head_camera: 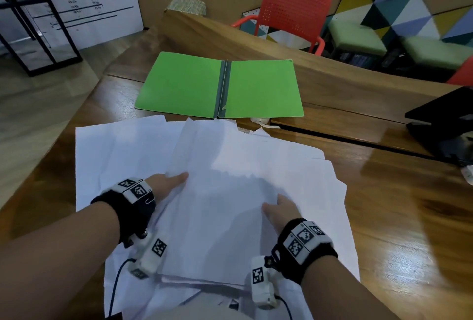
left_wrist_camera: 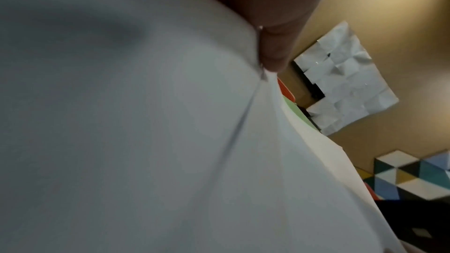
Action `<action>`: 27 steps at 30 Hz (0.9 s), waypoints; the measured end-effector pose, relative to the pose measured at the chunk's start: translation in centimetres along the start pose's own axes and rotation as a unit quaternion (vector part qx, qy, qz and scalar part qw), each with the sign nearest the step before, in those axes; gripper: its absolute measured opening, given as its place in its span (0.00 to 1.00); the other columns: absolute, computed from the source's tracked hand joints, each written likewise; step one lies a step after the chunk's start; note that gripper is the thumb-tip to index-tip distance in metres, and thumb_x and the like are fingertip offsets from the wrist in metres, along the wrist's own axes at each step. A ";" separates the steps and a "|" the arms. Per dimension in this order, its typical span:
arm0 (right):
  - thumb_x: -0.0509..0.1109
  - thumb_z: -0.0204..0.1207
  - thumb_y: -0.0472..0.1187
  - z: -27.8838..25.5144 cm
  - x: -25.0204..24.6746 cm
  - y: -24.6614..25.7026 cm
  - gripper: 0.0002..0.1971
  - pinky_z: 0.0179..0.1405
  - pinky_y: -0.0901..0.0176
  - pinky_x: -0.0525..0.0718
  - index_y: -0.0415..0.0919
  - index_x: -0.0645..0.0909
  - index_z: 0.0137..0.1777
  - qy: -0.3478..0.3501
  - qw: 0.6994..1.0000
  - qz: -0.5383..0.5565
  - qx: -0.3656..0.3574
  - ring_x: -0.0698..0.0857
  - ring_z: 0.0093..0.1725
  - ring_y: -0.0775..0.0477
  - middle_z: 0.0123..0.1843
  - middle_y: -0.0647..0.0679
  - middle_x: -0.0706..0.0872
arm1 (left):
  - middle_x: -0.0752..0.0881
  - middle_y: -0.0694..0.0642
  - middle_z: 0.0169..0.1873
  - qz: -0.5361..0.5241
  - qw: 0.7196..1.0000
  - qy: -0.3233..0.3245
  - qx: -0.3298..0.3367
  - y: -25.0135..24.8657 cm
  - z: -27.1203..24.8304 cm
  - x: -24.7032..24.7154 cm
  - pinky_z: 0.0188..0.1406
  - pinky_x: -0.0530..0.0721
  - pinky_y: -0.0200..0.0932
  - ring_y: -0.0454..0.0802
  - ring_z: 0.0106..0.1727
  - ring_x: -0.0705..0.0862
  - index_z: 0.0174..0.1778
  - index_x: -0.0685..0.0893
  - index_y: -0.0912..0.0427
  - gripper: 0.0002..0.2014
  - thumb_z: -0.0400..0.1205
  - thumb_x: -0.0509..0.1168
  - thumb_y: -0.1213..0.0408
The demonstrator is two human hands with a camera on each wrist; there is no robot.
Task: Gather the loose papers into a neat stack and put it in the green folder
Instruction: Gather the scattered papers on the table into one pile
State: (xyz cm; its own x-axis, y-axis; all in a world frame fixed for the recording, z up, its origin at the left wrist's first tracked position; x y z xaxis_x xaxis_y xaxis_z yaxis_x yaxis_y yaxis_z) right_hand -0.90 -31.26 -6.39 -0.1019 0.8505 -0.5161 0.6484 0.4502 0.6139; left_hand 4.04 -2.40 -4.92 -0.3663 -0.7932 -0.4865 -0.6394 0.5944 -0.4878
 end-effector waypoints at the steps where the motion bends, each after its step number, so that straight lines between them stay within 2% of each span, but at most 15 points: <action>1: 0.63 0.74 0.41 -0.3 0.8 0.2 0.21 0.64 0.46 0.80 0.32 0.74 0.66 0.018 1.000 0.001 -0.004 0.81 0.65 0.37 0.67 0.36 0.80 | 0.78 0.66 0.68 -0.018 1.000 0.008 0.002 0.3 -0.1 0.0 0.68 0.71 0.50 0.63 0.68 0.77 0.70 0.74 0.68 0.39 0.74 0.63 0.39; 3: 0.64 0.76 0.42 -0.8 2.1 0.7 0.09 0.55 0.49 0.81 0.37 0.75 0.52 0.063 0.998 -0.013 -0.026 0.82 0.55 0.41 0.55 0.40 0.82 | 0.82 0.64 0.65 -0.014 1.000 0.021 0.018 0.9 -0.4 0.2 0.66 0.74 0.49 0.61 0.63 0.80 0.67 0.78 0.66 0.46 0.60 0.71 0.36; 4: 0.66 0.76 0.42 -0.8 2.2 0.7 0.06 0.52 0.52 0.79 0.40 0.73 0.47 0.072 0.997 -0.003 -0.033 0.81 0.51 0.44 0.50 0.42 0.80 | 0.83 0.64 0.64 -0.010 1.000 0.017 0.022 1.2 -0.3 0.2 0.61 0.75 0.47 0.59 0.60 0.82 0.65 0.80 0.66 0.42 0.60 0.75 0.42; 5: 0.68 0.76 0.41 -0.9 1.6 0.8 0.06 0.51 0.53 0.78 0.42 0.74 0.48 0.061 0.997 0.017 -0.038 0.79 0.49 0.46 0.49 0.43 0.79 | 0.83 0.64 0.63 -0.008 1.000 0.007 0.021 1.4 -0.3 0.1 0.57 0.75 0.44 0.59 0.59 0.82 0.64 0.81 0.68 0.34 0.65 0.77 0.52; 6: 0.69 0.75 0.40 -1.0 0.2 0.6 0.08 0.54 0.54 0.78 0.43 0.78 0.52 0.028 0.998 0.036 -0.041 0.80 0.49 0.46 0.50 0.44 0.81 | 0.83 0.65 0.63 -0.005 1.000 -0.002 0.015 1.7 -0.4 0.1 0.54 0.73 0.43 0.60 0.59 0.82 0.63 0.81 0.69 0.28 0.70 0.76 0.60; 8: 0.70 0.73 0.41 -0.7 -4.4 -0.9 0.19 0.61 0.53 0.79 0.44 0.79 0.64 -0.105 0.994 0.019 0.001 0.81 0.55 0.42 0.61 0.41 0.82 | 0.83 0.66 0.63 0.002 1.000 -0.016 0.012 2.0 -0.3 0.0 0.52 0.72 0.42 0.61 0.57 0.81 0.63 0.81 0.69 0.23 0.72 0.74 0.65; 10: 0.70 0.70 0.47 -1.7 -9.5 -3.5 0.28 0.64 0.44 0.78 0.48 0.73 0.71 -0.223 0.967 -0.056 0.108 0.77 0.65 0.34 0.70 0.38 0.75 | 0.83 0.67 0.62 -0.017 1.000 -0.019 0.009 2.2 -0.1 -0.1 0.51 0.72 0.44 0.58 0.52 0.79 0.62 0.81 0.70 0.22 0.73 0.73 0.67; 11: 0.70 0.69 0.48 -2.3 -11.3 -5.0 0.32 0.65 0.39 0.76 0.48 0.68 0.74 -0.245 0.953 -0.073 0.165 0.73 0.69 0.32 0.72 0.37 0.71 | 0.83 0.67 0.62 -0.023 0.999 -0.022 0.011 2.3 -0.1 0.0 0.51 0.72 0.44 0.59 0.52 0.79 0.62 0.81 0.70 0.22 0.72 0.73 0.67; 12: 0.70 0.67 0.49 -2.7 -12.6 -6.1 0.36 0.65 0.37 0.76 0.46 0.64 0.76 -0.249 0.945 -0.072 0.199 0.71 0.70 0.30 0.73 0.37 0.69 | 0.83 0.68 0.62 -0.028 0.999 -0.029 0.010 2.4 0.0 -0.1 0.52 0.72 0.44 0.59 0.52 0.79 0.61 0.81 0.70 0.22 0.72 0.73 0.68; 14: 0.73 0.66 0.47 -2.5 -13.2 -7.6 0.36 0.60 0.40 0.80 0.37 0.66 0.74 -0.203 0.955 -0.047 0.213 0.79 0.62 0.31 0.68 0.34 0.77 | 0.84 0.68 0.59 -0.036 0.999 -0.032 0.010 2.6 0.2 0.1 0.51 0.73 0.44 0.57 0.50 0.78 0.61 0.81 0.71 0.22 0.72 0.74 0.68; 16: 0.72 0.69 0.41 -2.1 -12.9 -7.6 0.24 0.49 0.46 0.84 0.31 0.76 0.64 -0.168 0.970 -0.050 0.167 0.84 0.48 0.35 0.53 0.35 0.84 | 0.84 0.66 0.53 -0.045 0.998 -0.034 0.011 2.6 0.4 0.1 0.51 0.74 0.45 0.56 0.48 0.78 0.60 0.82 0.71 0.22 0.71 0.74 0.68; 17: 0.71 0.71 0.40 -2.0 -12.8 -7.2 0.20 0.48 0.47 0.85 0.31 0.79 0.60 -0.171 0.974 -0.059 0.135 0.85 0.46 0.36 0.50 0.35 0.86 | 0.84 0.65 0.51 -0.044 0.998 -0.035 0.010 2.7 0.5 0.2 0.51 0.75 0.45 0.56 0.48 0.78 0.59 0.82 0.70 0.22 0.70 0.75 0.67; 20: 0.72 0.72 0.42 -2.4 -12.4 -6.2 0.23 0.52 0.50 0.82 0.33 0.78 0.66 -0.174 0.980 -0.046 0.085 0.84 0.54 0.35 0.59 0.35 0.85 | 0.85 0.65 0.53 -0.022 0.999 -0.035 0.001 3.0 0.9 0.2 0.53 0.77 0.46 0.58 0.50 0.80 0.59 0.82 0.69 0.24 0.69 0.76 0.64; 23: 0.73 0.72 0.40 -2.6 -11.8 -6.6 0.27 0.49 0.54 0.76 0.29 0.74 0.70 -0.133 0.984 -0.046 0.105 0.82 0.54 0.35 0.64 0.32 0.82 | 0.85 0.64 0.57 -0.005 0.999 -0.043 -0.013 3.4 1.3 -0.1 0.60 0.80 0.49 0.61 0.58 0.83 0.61 0.82 0.67 0.30 0.65 0.78 0.59; 27: 0.67 0.77 0.43 -3.0 -15.0 -6.9 0.21 0.44 0.53 0.77 0.28 0.78 0.64 -0.227 0.967 -0.046 0.106 0.80 0.46 0.34 0.50 0.33 0.82 | 0.85 0.64 0.61 0.013 0.999 -0.041 -0.016 4.2 3.1 -0.1 0.66 0.80 0.56 0.63 0.61 0.83 0.64 0.80 0.64 0.45 0.50 0.79 0.50</action>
State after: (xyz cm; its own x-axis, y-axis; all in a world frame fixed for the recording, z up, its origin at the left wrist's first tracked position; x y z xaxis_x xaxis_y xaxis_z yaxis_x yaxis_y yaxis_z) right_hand -6.18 -46.28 -1.11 0.1440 0.5804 -0.8015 0.7972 0.4118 0.4415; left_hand 3.51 0.56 -9.17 -0.3284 -0.7630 -0.5568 -0.6520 0.6096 -0.4508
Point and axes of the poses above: each hand's wrist, its own z-axis towards the middle knuckle, its own x-axis out of the palm, y = z × x, the point moved 7 cm from there along z, towards the middle knuckle
